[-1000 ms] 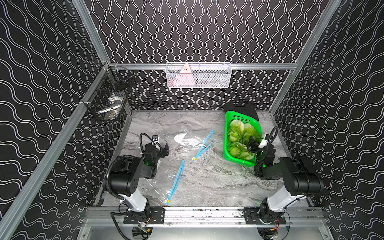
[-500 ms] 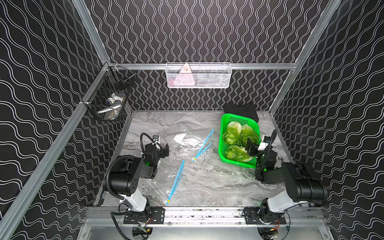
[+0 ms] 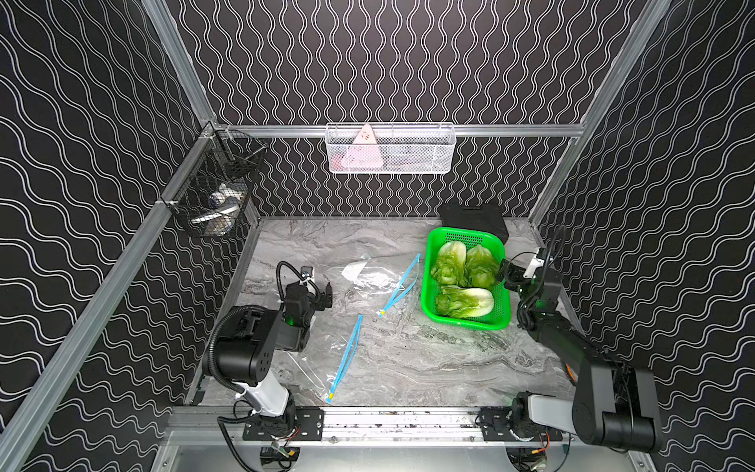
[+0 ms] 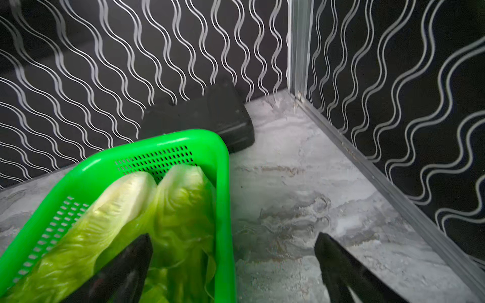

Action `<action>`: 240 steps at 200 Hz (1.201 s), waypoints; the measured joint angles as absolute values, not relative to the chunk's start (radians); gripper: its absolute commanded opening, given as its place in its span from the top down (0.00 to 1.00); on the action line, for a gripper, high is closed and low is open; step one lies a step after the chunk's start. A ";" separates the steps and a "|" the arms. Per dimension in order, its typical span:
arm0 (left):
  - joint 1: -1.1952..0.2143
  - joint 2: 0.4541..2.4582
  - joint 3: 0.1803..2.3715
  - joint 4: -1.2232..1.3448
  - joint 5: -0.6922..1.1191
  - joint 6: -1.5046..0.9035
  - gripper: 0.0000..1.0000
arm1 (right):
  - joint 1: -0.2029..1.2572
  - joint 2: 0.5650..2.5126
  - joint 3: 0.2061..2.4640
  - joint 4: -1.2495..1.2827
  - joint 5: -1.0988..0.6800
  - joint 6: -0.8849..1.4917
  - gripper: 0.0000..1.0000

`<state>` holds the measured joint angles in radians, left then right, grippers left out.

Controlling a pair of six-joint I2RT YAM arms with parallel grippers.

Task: Open the zip-top bag and take out the chinese cabbages
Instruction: Move the basket to the center of the board.

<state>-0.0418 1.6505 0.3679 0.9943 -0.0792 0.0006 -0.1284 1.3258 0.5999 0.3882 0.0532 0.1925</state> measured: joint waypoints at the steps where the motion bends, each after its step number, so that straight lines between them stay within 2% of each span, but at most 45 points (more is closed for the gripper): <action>1: -0.042 1.650 0.368 0.994 -0.079 0.001 0.01 | -0.130 1.330 0.606 0.376 0.050 0.196 0.00; 13: -0.043 1.650 0.368 0.994 -0.079 0.001 0.01 | -0.139 1.367 0.652 0.288 0.035 0.208 0.08; 49: -0.043 1.650 0.368 0.994 -0.080 0.001 0.01 | -0.155 1.463 0.757 0.106 -0.020 0.254 0.44; 79: -0.044 1.650 0.368 0.994 -0.082 0.001 0.01 | -0.164 1.541 0.822 0.038 -0.099 0.271 0.50; 91: -0.044 1.650 0.368 0.994 -0.082 0.001 0.01 | -0.165 1.563 0.836 0.007 -0.121 0.264 0.60; 97: -0.044 1.650 0.368 0.994 -0.082 0.001 0.01 | -0.165 1.569 0.841 -0.002 -0.135 0.252 0.62; 144: -0.044 1.650 0.368 0.994 -0.082 0.001 0.01 | -0.133 1.584 0.877 -0.031 -0.200 0.224 0.66; 216: -0.044 1.650 0.368 0.994 -0.082 0.001 0.01 | 0.074 1.676 1.001 -0.078 -0.189 0.220 0.67; 222: -0.044 1.650 0.368 0.994 -0.082 0.001 0.01 | 0.086 1.681 1.010 -0.081 -0.188 0.220 0.63; 231: -0.044 1.650 0.368 0.994 -0.082 0.001 0.01 | 0.095 1.681 1.013 -0.080 -0.195 0.221 0.47; 240: -0.044 1.650 0.368 0.994 -0.082 0.001 0.01 | 0.093 1.670 1.009 -0.078 -0.189 0.226 0.38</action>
